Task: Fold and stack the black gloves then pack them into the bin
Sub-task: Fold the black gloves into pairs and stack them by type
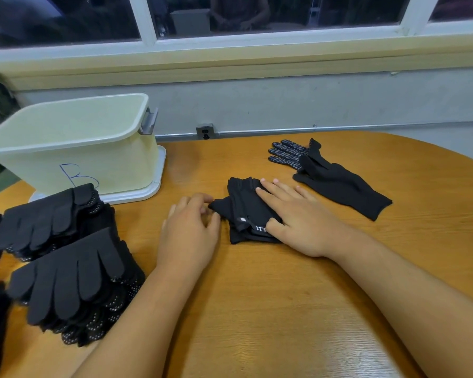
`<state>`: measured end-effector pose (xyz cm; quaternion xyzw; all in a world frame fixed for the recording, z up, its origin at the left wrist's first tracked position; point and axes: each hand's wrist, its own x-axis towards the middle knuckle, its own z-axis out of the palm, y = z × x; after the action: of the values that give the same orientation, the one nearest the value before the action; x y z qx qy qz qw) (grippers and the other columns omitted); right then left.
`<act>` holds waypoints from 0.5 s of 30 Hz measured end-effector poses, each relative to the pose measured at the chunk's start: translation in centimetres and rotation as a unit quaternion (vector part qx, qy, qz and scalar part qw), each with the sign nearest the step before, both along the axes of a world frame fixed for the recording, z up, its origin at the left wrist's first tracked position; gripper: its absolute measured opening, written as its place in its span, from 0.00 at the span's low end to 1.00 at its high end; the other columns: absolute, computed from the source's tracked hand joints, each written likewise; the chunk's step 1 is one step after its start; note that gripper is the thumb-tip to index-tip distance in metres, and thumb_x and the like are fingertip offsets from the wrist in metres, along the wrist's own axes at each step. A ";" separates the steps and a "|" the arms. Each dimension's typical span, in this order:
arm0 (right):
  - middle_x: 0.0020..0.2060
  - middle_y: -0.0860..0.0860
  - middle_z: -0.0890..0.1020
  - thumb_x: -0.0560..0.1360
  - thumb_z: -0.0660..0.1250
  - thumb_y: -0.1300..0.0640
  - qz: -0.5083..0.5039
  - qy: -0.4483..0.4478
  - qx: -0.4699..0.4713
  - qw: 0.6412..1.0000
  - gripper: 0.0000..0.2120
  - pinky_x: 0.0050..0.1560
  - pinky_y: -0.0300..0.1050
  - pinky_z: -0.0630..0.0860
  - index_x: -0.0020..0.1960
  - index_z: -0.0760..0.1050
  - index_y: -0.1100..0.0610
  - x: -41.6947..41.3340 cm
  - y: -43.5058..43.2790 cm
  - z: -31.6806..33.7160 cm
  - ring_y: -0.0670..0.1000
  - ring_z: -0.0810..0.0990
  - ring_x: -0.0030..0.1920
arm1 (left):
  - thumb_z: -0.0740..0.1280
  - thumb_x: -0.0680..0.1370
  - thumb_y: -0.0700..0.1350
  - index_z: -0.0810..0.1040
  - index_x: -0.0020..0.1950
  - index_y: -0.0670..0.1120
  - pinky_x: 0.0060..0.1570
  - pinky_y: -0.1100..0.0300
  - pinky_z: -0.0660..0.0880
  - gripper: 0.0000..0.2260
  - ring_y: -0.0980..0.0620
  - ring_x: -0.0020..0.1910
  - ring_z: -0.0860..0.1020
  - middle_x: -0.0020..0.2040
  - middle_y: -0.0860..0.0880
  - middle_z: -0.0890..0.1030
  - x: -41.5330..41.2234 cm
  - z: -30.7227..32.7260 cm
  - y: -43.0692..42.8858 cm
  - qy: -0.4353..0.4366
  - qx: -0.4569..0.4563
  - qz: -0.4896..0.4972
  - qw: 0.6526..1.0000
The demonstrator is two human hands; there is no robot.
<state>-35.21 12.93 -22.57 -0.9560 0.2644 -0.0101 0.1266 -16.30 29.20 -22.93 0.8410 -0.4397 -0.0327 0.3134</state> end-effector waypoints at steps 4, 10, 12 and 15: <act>0.86 0.41 0.42 0.84 0.51 0.40 0.001 0.002 -0.002 1.000 0.34 0.86 0.55 0.43 0.88 0.47 0.45 0.0 0.0 0.0 0.43 0.39 0.85 | 0.65 0.84 0.48 0.82 0.60 0.56 0.48 0.53 0.75 0.08 0.55 0.52 0.73 0.48 0.60 0.74 0.3 0.5 -0.7 0.014 -0.048 0.022 0.999; 0.86 0.42 0.42 0.84 0.51 0.40 -0.001 0.004 -0.002 1.000 0.34 0.86 0.56 0.43 0.88 0.47 0.45 0.1 -0.1 -0.1 0.44 0.40 0.85 | 0.57 0.87 0.53 0.80 0.52 0.53 0.44 0.56 0.73 0.13 0.54 0.49 0.77 0.48 0.55 0.77 0.3 0.8 -0.7 0.063 -0.028 0.031 0.997; 0.86 0.42 0.42 0.84 0.51 0.40 -0.001 0.006 -0.002 1.000 0.34 0.86 0.56 0.43 0.88 0.46 0.45 0.1 -0.1 -0.1 0.44 0.40 0.85 | 0.53 0.87 0.58 0.80 0.53 0.53 0.49 0.53 0.73 0.18 0.52 0.54 0.77 0.50 0.54 0.79 0.1 1.3 -0.8 0.106 -0.024 0.028 0.994; 0.87 0.42 0.42 0.84 0.50 0.39 -0.003 0.007 -0.002 1.000 0.34 0.86 0.55 0.42 0.88 0.46 0.45 0.1 -0.1 -0.1 0.46 0.40 0.86 | 0.52 0.81 0.73 0.81 0.63 0.54 0.62 0.46 0.74 0.30 0.50 0.64 0.74 0.58 0.54 0.79 -0.6 2.8 -1.6 0.109 0.065 0.026 0.992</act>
<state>-35.09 12.87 -22.70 -0.9556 0.2679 -0.0047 0.1226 -16.91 27.59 -20.13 0.8621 -0.3779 -0.1447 0.3049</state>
